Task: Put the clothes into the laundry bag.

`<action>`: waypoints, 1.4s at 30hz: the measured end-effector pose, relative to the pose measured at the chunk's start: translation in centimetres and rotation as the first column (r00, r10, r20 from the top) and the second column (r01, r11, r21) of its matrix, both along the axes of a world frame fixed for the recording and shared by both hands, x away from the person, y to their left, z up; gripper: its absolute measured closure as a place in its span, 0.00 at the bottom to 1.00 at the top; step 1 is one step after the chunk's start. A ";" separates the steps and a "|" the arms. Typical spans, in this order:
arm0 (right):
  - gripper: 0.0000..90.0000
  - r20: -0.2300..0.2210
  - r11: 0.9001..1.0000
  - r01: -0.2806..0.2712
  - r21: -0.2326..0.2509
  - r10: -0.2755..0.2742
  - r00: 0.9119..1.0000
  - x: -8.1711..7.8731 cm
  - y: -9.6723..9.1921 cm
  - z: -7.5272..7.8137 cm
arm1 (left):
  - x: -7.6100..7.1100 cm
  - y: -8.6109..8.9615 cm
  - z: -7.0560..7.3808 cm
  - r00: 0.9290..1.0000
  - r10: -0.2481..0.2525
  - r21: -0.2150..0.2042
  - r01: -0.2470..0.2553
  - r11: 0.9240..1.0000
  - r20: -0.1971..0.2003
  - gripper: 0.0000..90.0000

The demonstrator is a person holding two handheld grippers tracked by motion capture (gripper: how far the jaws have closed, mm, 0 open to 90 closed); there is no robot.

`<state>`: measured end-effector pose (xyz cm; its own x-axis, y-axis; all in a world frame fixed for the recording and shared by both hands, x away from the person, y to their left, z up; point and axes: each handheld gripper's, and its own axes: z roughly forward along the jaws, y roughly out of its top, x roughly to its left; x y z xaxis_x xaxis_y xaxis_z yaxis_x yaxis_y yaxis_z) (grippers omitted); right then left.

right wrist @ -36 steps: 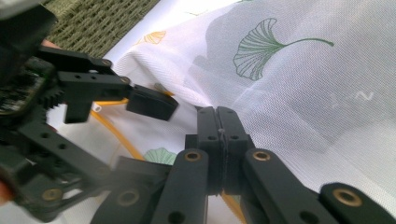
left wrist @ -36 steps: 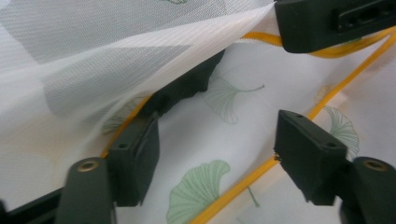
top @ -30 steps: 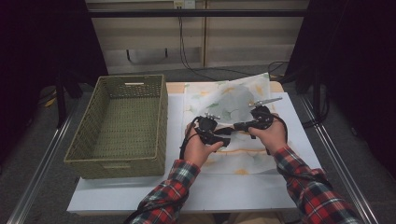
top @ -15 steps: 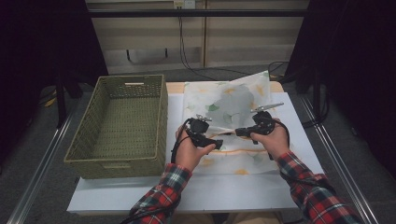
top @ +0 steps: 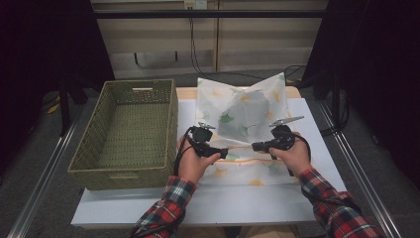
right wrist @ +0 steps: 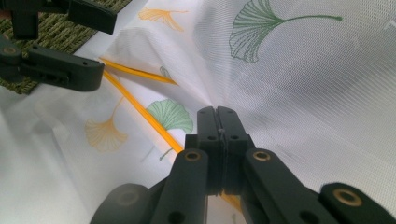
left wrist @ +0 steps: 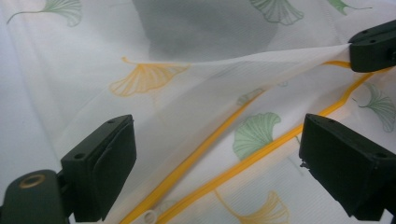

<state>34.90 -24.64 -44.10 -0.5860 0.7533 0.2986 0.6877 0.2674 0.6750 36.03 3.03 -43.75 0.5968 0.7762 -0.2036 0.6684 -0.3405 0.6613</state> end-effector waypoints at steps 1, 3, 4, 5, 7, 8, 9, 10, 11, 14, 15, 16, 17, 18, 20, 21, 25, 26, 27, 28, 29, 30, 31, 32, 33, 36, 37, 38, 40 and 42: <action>1.00 -0.001 1.000 0.000 -0.001 0.000 1.000 -0.1 -0.1 -0.1 | 0.0 0.0 0.0 1.000 0.005 0.002 -0.005 1.000 0.002 0.12; 1.00 -0.004 1.000 0.000 -0.001 0.000 1.000 -0.2 -0.3 -0.3 | 0.0 0.3 0.0 1.000 0.004 0.008 -0.004 1.000 0.000 0.11; 1.00 -0.003 1.000 -0.008 -0.004 0.008 1.000 -0.3 -0.4 -0.4 | 0.0 0.3 0.0 1.000 0.007 0.009 -0.007 1.000 0.000 0.11; 1.00 -0.003 1.000 -0.005 0.002 0.005 1.000 -0.4 -0.4 -0.5 | 0.0 0.4 0.0 1.000 0.009 0.010 -0.009 1.000 0.002 0.11; 1.00 -0.008 1.000 -0.001 0.003 0.001 1.000 -0.5 -0.5 -0.7 | 0.0 0.6 -0.1 1.000 0.008 0.019 -0.008 1.000 -0.003 0.11; 1.00 -0.008 1.000 -0.005 0.000 0.005 1.000 -0.6 -0.6 -0.7 | 0.0 0.6 -0.1 1.000 0.014 0.020 -0.014 1.000 -0.008 0.11; 1.00 -0.008 1.000 -0.006 -0.008 0.006 1.000 -0.6 -0.5 -0.8 | 0.0 0.6 -0.2 1.000 0.023 0.011 -0.023 1.000 -0.006 0.10; 1.00 -0.005 1.000 -0.008 -0.012 0.008 1.000 -0.7 -0.6 -0.9 | 0.0 0.7 -0.2 1.000 0.018 0.021 -0.018 1.000 -0.011 0.10; 1.00 -0.003 1.000 -0.011 -0.008 0.011 1.000 -0.7 -0.6 -0.9 | 0.0 0.7 -0.3 1.000 0.028 0.022 -0.028 0.999 -0.014 0.10; 1.00 -0.001 1.000 -0.013 -0.013 0.013 1.000 -0.8 -0.7 -0.9 | -0.1 0.8 -0.4 1.000 0.023 0.029 -0.023 0.999 -0.021 0.10; 1.00 -0.006 1.000 -0.017 -0.015 0.017 1.000 -0.9 -0.7 -0.9 | -0.1 0.8 -0.5 0.999 0.025 0.027 -0.025 0.999 -0.022 0.09; 1.00 -0.003 1.000 -0.020 -0.021 0.020 1.000 -0.9 -0.7 -1.0 | -0.1 0.8 -0.5 0.999 0.034 0.020 -0.033 0.999 -0.027 0.09; 1.00 -0.002 1.000 -0.020 -0.021 0.020 1.000 -0.9 -0.8 -1.0 | -0.1 0.9 -0.5 0.999 0.025 0.032 -0.024 0.999 -0.032 0.09; 1.00 0.002 0.999 -0.024 -0.023 0.024 1.000 -1.0 -0.9 -1.0 | -0.1 0.9 -0.5 0.999 0.034 0.031 -0.034 0.999 -0.028 0.09; 1.00 -0.006 1.000 -0.016 -0.020 0.016 1.000 -1.1 -1.0 -1.1 | -0.1 1.0 -0.6 0.999 0.041 0.030 -0.040 0.999 -0.031 0.09; 1.00 -0.004 1.000 -0.020 -0.021 0.020 1.000 -1.1 -1.1 -1.2 | -0.2 1.1 -0.6 0.998 0.045 0.035 -0.044 0.998 -0.035 0.09; 1.00 -0.008 1.000 -0.022 -0.017 0.022 1.000 -1.2 -1.2 -1.4 | -0.3 1.2 -0.7 0.998 0.055 0.044 -0.054 0.998 -0.034 0.09; 1.00 -0.008 1.000 -0.021 -0.015 0.021 1.000 -1.2 -1.3 -1.4 | -0.3 1.3 -0.7 0.998 0.054 0.047 -0.052 0.998 -0.037 0.09; 1.00 -0.003 1.000 -0.021 -0.016 0.021 1.000 -1.2 -1.4 -1.5 | -0.3 1.3 -0.8 0.997 0.064 0.042 -0.062 0.997 -0.038 0.09; 1.00 -0.005 1.000 -0.021 -0.017 0.021 1.000 -1.2 -1.4 -1.5 | -0.3 1.4 -0.8 0.997 0.064 0.041 -0.063 0.997 -0.040 0.08; 1.00 -0.002 1.000 -0.026 -0.016 0.026 1.000 -1.2 -1.5 -1.6 | -0.3 1.4 -0.8 0.997 0.061 0.047 -0.059 0.997 -0.040 0.08; 1.00 -0.009 1.000 -0.022 -0.021 0.022 1.000 -1.2 -1.6 -1.6 | -0.3 1.5 -0.9 0.997 0.062 0.046 -0.060 0.997 -0.044 0.08; 1.00 -0.005 0.999 -0.025 -0.024 0.025 1.000 -1.2 -1.7 -1.7 | -0.3 1.5 -0.9 0.997 0.063 0.049 -0.061 0.997 -0.044 0.08; 1.00 -0.004 0.999 -0.021 -0.026 0.020 1.000 -1.2 -1.8 -1.7 | -0.3 1.6 -0.9 0.997 0.066 0.049 -0.064 0.997 -0.046 0.08; 1.00 -0.004 1.000 -0.020 -0.023 0.020 1.000 -1.2 -1.9 -1.8 | -0.3 1.6 -0.9 0.997 0.069 0.053 -0.067 0.996 -0.043 0.08; 1.00 -0.003 1.000 -0.012 -0.020 0.012 1.000 -1.3 -2.1 -1.9 | -0.4 1.8 -0.9 0.996 0.071 0.047 -0.069 0.996 -0.044 0.08; 1.00 -0.002 1.000 -0.015 -0.022 0.015 1.000 -1.3 -2.2 -1.9 | -0.4 1.8 -0.9 0.996 0.076 0.056 -0.074 0.996 -0.045 0.08; 1.00 -0.008 1.000 -0.010 -0.024 0.010 1.000 -1.4 -2.2 -2.0 | -0.4 1.8 -1.0 0.996 0.081 0.053 -0.078 0.995 -0.042 0.08; 1.00 -0.004 1.000 -0.016 -0.026 0.015 1.000 -1.4 -2.2 -2.1 | -0.5 1.9 -1.1 0.995 0.078 0.056 -0.075 0.996 -0.057 0.08; 1.00 -0.006 1.000 -0.011 -0.024 0.011 1.000 -1.5 -2.3 -2.2 | -0.6 1.9 -1.2 0.995 0.075 0.061 -0.071 0.996 -0.059 0.08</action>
